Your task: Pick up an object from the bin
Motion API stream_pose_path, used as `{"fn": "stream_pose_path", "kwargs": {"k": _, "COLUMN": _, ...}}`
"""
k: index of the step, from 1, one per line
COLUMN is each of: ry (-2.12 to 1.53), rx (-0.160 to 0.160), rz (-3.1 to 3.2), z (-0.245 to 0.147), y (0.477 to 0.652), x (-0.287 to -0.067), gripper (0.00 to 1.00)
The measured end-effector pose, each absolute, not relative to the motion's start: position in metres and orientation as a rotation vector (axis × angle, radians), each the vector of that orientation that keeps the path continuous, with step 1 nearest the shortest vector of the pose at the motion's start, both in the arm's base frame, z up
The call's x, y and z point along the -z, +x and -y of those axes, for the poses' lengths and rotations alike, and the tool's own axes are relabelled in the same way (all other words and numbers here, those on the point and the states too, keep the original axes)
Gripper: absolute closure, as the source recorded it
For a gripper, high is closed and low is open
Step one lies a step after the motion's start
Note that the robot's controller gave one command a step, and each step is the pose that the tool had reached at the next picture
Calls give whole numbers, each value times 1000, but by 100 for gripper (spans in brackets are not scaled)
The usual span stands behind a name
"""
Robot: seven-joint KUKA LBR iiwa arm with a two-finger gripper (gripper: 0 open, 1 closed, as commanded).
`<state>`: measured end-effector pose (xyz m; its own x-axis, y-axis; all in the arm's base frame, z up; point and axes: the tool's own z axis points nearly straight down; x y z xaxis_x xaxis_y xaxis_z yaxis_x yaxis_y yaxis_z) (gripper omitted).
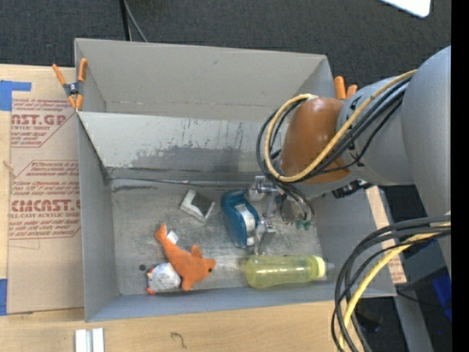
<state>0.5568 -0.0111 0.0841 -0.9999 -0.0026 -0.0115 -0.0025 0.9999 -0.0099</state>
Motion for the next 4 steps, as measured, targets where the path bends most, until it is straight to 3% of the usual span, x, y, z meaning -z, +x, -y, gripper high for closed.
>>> {"fn": "stream_pose_path", "kwargs": {"k": 2, "ry": 23, "rx": 2, "rz": -3136, "z": 20, "y": 555, "x": -80, "gripper": 0}}
{"fn": "stream_pose_path", "kwargs": {"k": 4, "ry": 38, "rx": -1, "rz": -3139, "z": -6, "y": 565, "x": -88, "gripper": 0}}
